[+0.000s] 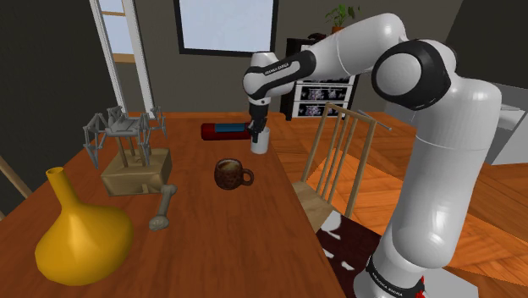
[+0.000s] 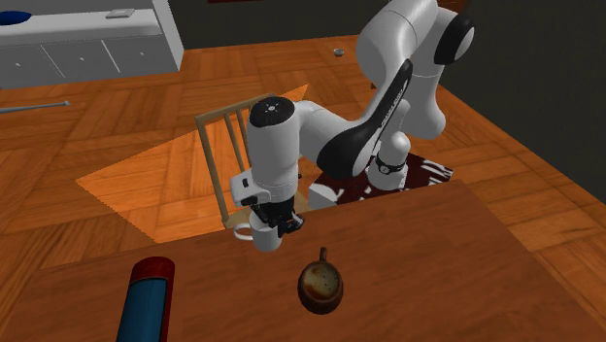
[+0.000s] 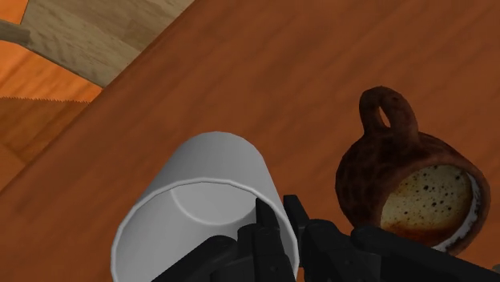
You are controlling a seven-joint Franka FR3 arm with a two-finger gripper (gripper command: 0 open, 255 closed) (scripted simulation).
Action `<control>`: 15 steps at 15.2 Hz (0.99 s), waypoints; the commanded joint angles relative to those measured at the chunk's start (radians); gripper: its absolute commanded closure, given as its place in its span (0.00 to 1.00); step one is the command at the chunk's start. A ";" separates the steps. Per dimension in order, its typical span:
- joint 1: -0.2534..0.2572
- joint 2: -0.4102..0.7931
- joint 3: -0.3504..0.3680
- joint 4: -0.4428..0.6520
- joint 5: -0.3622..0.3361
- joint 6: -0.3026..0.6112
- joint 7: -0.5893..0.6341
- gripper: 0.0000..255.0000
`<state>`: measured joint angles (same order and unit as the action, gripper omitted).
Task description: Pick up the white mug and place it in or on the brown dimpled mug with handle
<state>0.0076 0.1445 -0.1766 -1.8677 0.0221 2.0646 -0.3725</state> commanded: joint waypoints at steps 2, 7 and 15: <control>0.002 -0.006 0.001 0.034 -0.002 -0.041 0.004 1.00; 0.002 -0.019 0.000 0.086 -0.005 -0.105 0.006 1.00; 0.015 -0.033 0.010 0.160 -0.010 -0.193 0.030 1.00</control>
<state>0.0163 0.1121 -0.1719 -1.7167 0.0131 1.8818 -0.3538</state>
